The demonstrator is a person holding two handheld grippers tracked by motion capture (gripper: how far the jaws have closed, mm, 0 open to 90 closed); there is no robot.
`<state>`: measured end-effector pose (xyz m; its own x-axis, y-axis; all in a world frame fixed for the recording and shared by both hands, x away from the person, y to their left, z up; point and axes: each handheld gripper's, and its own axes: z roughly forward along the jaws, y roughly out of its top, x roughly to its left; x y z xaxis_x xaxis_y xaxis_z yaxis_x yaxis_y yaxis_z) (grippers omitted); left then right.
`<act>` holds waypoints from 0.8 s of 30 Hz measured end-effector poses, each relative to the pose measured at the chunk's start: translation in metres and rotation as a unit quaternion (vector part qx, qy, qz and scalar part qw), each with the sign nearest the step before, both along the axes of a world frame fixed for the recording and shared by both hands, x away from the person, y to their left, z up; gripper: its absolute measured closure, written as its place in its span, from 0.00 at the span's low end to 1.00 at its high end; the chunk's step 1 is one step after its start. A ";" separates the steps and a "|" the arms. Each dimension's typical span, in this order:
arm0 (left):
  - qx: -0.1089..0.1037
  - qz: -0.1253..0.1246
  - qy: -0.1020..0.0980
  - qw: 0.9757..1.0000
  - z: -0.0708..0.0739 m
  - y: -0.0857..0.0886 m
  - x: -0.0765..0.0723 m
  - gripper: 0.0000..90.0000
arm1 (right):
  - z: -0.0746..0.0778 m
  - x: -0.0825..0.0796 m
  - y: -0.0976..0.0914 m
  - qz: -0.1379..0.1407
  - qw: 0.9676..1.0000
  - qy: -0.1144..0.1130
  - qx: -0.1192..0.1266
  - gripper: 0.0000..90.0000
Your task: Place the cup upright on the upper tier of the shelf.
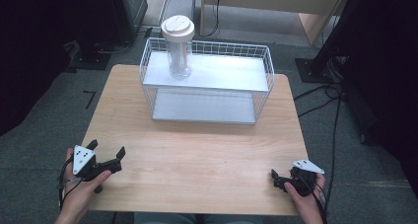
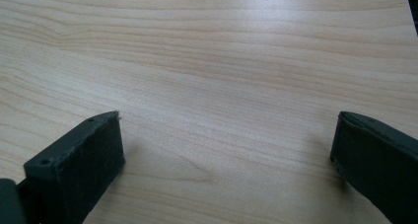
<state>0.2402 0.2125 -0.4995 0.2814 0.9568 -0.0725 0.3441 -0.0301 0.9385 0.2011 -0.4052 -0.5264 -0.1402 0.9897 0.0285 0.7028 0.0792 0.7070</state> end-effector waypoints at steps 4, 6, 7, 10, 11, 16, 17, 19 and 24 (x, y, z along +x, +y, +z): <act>0.007 0.006 0.015 1.000 -0.008 0.007 -0.004 0.00 | 0.000 0.000 0.000 0.000 1.000 0.000 0.000 0.00; 0.016 0.010 0.024 1.000 -0.011 0.010 -0.006 0.00 | 0.000 0.000 0.000 0.000 1.000 0.000 0.000 0.00; 0.016 0.013 0.031 0.999 -0.012 0.012 -0.007 0.00 | 0.000 0.000 0.000 0.000 1.000 0.000 0.000 0.00; 0.009 0.018 0.047 0.999 -0.012 0.018 -0.008 0.00 | 0.000 0.000 0.000 0.000 1.000 0.000 0.000 0.00; 0.011 0.019 0.056 0.998 -0.012 0.019 -0.008 0.01 | 0.000 0.000 0.000 0.000 1.000 0.000 0.000 0.00; 0.020 0.008 0.100 0.995 -0.013 0.022 -0.005 0.01 | 0.000 0.000 0.000 0.000 1.000 0.000 0.000 0.00; 0.019 0.010 0.106 0.994 -0.013 0.023 -0.005 0.01 | 0.000 0.000 0.000 0.000 1.000 0.000 0.000 0.00; 0.021 0.016 0.117 0.993 -0.013 0.023 -0.003 0.01 | 0.000 0.000 0.000 0.000 1.000 0.000 0.000 0.00; 0.036 0.015 0.150 0.988 -0.015 0.020 0.000 0.01 | 0.000 0.000 0.000 0.000 1.000 0.000 0.000 0.00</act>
